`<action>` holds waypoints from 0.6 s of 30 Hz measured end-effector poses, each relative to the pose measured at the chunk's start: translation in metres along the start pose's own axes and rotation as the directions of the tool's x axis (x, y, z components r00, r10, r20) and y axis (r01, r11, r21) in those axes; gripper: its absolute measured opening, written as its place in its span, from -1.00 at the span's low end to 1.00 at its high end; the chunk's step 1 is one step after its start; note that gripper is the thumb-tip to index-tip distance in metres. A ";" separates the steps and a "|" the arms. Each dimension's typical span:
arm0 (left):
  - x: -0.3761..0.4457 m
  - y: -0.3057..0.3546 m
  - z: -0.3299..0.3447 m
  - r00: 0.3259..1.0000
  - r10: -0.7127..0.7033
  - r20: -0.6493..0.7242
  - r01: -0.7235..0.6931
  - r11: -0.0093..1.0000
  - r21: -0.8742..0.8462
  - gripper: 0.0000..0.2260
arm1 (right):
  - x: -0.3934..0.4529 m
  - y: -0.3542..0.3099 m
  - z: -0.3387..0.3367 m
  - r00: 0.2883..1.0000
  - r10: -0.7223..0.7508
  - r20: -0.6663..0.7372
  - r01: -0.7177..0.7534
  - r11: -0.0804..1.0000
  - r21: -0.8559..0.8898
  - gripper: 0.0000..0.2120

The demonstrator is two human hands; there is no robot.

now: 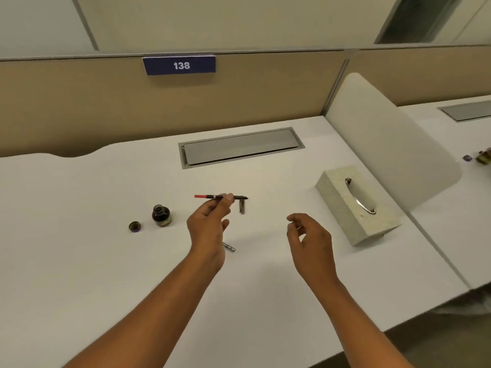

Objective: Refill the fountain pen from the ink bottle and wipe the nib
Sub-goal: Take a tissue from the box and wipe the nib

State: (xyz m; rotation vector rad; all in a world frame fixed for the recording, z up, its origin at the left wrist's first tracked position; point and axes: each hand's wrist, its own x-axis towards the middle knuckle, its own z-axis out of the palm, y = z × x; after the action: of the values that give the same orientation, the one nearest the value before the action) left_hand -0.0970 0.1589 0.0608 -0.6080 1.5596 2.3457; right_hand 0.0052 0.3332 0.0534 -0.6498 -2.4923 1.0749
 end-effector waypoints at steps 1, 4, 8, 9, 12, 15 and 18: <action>-0.002 -0.006 0.011 1.000 0.001 -0.002 -0.001 1.000 0.011 -0.85 | 0.005 0.011 -0.010 1.000 0.008 -0.010 -0.008 1.000 -0.015 -0.84; -0.012 -0.025 0.045 1.000 -0.005 -0.006 0.005 1.000 0.020 -0.87 | 0.028 0.044 -0.044 0.999 -0.009 -0.053 0.006 0.998 -0.060 -0.85; -0.023 -0.049 0.086 1.000 -0.019 -0.015 0.020 0.999 0.036 -0.86 | 0.072 0.089 -0.090 0.983 -0.109 -0.148 0.074 0.972 -0.221 -0.87; -0.025 -0.055 0.096 1.000 -0.020 -0.016 0.021 0.999 0.040 -0.87 | 0.084 0.100 -0.101 0.975 -0.131 -0.178 0.075 0.953 -0.293 -0.84; -0.031 -0.070 0.120 1.000 -0.017 -0.023 0.019 0.998 0.057 -0.88 | 0.119 0.128 -0.125 0.962 -0.151 -0.227 0.027 0.882 -0.471 -0.70; -0.035 -0.080 0.137 0.999 -0.007 -0.038 0.010 0.998 0.063 -0.88 | 0.147 0.150 -0.134 0.981 -0.092 -0.172 0.000 0.881 -0.472 -0.62; -0.037 -0.086 0.150 0.998 0.009 -0.056 -0.006 0.998 0.067 -0.88 | 0.165 0.167 -0.135 0.997 -0.004 -0.076 -0.024 0.932 -0.362 -0.62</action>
State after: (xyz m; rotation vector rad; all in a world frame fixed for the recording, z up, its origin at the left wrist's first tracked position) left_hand -0.0569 0.3309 0.0585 -0.6599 1.6599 2.2907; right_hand -0.0226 0.6024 0.0393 -0.7882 -2.6448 0.5791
